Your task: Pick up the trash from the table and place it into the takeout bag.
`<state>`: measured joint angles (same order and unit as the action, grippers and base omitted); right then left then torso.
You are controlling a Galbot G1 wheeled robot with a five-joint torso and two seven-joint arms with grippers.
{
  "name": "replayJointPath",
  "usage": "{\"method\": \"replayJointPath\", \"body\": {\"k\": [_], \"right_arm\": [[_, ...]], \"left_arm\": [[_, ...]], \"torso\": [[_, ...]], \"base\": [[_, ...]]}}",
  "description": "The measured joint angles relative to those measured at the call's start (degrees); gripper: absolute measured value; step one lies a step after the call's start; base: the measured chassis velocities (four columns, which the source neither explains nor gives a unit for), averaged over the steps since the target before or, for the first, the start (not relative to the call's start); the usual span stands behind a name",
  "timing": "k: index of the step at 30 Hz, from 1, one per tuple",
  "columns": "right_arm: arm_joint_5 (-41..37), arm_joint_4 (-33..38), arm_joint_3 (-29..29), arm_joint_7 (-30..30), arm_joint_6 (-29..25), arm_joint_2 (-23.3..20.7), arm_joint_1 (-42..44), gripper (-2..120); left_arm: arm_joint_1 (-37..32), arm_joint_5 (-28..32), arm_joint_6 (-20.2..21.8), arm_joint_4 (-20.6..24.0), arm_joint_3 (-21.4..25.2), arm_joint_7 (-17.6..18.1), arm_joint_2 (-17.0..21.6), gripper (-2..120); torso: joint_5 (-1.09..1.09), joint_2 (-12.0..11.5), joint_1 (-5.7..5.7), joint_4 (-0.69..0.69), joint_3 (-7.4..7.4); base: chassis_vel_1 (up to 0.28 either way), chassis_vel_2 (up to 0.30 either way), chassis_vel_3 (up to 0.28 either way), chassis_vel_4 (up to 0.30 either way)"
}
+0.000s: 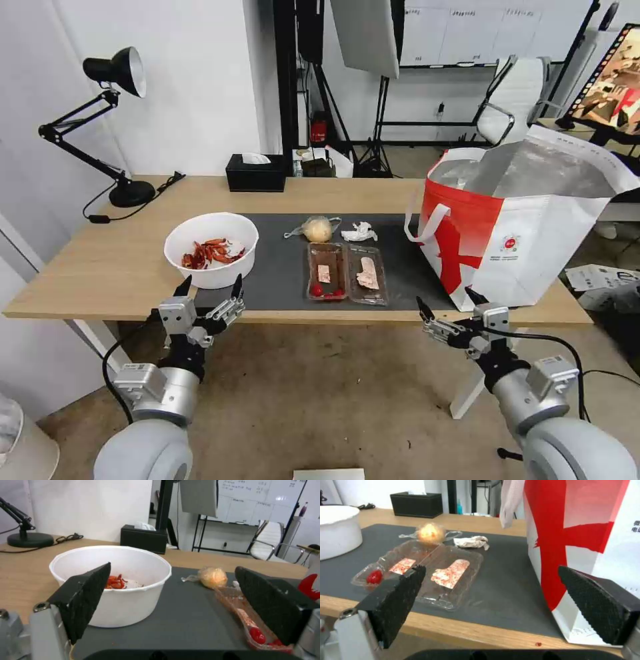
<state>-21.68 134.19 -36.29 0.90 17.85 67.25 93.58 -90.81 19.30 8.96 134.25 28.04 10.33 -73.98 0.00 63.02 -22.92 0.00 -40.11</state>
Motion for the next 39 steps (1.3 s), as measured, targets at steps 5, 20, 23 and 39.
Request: {"method": "replayJointPath", "body": {"k": [5, 20, 23, 39], "right_arm": [[0.1, 0.0, 0.1, 0.0, -0.1, -0.3, 0.3, 100], [-13.5, 0.1, 3.0, -5.5, 2.4, -2.4, -2.7, 100], [-18.1, 0.3, 3.4, -7.6, 3.0, -2.6, -3.6, 100], [-64.1, -5.1, 21.2, -33.9, -1.0, 4.0, -19.4, 100]], "left_arm": [[-0.2, -0.7, 0.1, 0.2, 0.1, 0.0, -0.7, 100], [-2.0, -1.5, 0.7, 0.8, 0.5, -1.2, -1.5, 100], [-2.0, -1.5, 0.8, 0.9, 0.5, -1.2, -1.5, 100], [-3.2, -1.5, 1.4, 0.4, 1.9, -1.0, -1.5, 100]], "torso": [[0.0, 0.0, 0.0, 0.0, 0.0], [0.0, 0.0, 0.01, 0.0, 0.0], [0.0, 0.0, 0.01, -0.01, 0.0], [-0.02, 0.0, 0.01, 0.0, 0.0]], "base": [[0.0, 0.0, 0.0, 0.0], [0.0, 0.0, 0.0, 0.0], [0.0, 0.0, 0.0, 0.0], [0.0, 0.0, 0.0, 0.0]]}}
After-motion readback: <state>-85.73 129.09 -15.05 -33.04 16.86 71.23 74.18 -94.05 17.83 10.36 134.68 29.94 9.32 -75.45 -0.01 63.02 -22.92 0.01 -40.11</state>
